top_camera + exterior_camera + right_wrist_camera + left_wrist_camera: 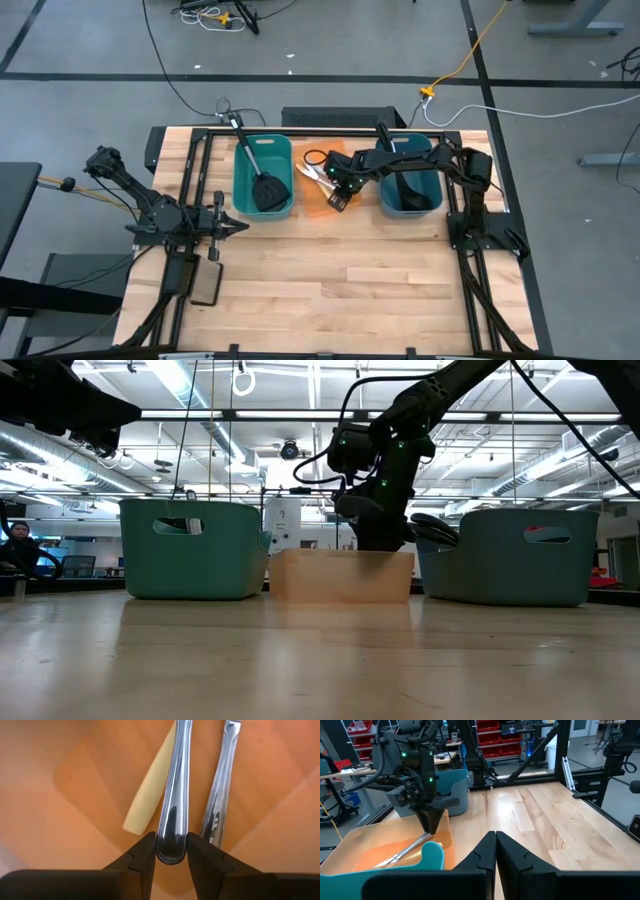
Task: Pick & Place Kitchen Items
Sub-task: Put the silver knife into the orange bin, then adjust the dark green bin
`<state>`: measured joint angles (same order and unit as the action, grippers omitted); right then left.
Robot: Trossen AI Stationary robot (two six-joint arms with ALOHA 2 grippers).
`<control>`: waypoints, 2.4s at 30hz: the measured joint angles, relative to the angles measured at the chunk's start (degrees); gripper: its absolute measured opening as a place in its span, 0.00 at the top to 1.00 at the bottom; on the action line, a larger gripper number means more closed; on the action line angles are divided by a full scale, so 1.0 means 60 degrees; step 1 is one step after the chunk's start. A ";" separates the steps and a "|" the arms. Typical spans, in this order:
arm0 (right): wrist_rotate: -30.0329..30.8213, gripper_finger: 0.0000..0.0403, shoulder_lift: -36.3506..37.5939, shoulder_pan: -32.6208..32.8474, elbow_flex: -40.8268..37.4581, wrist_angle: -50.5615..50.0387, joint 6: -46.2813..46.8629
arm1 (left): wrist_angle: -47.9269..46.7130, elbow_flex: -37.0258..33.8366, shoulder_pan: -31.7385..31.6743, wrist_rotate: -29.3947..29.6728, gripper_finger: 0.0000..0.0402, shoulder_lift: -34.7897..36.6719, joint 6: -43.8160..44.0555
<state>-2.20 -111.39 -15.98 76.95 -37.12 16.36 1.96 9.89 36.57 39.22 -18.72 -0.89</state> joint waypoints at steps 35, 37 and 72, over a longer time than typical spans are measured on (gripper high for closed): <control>0.1135 0.96 0.6927 0.2219 -0.3182 0.3459 -0.2892 | 0.0000 0.0186 -0.0001 -0.0036 0.96 -0.0084 0.0179; 0.1089 0.96 0.7710 0.2263 -0.3951 0.3943 -0.2731 | 0.0007 0.0186 0.0002 -0.0035 0.96 -0.0084 0.0149; 0.2310 0.55 0.6507 0.3077 -0.3871 -0.4746 0.0659 | -0.0248 0.0186 0.0002 -0.0076 0.96 -0.0076 0.0277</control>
<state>11.66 -72.35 2.48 53.72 -65.60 20.32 0.47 11.00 36.58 38.76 -19.18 0.78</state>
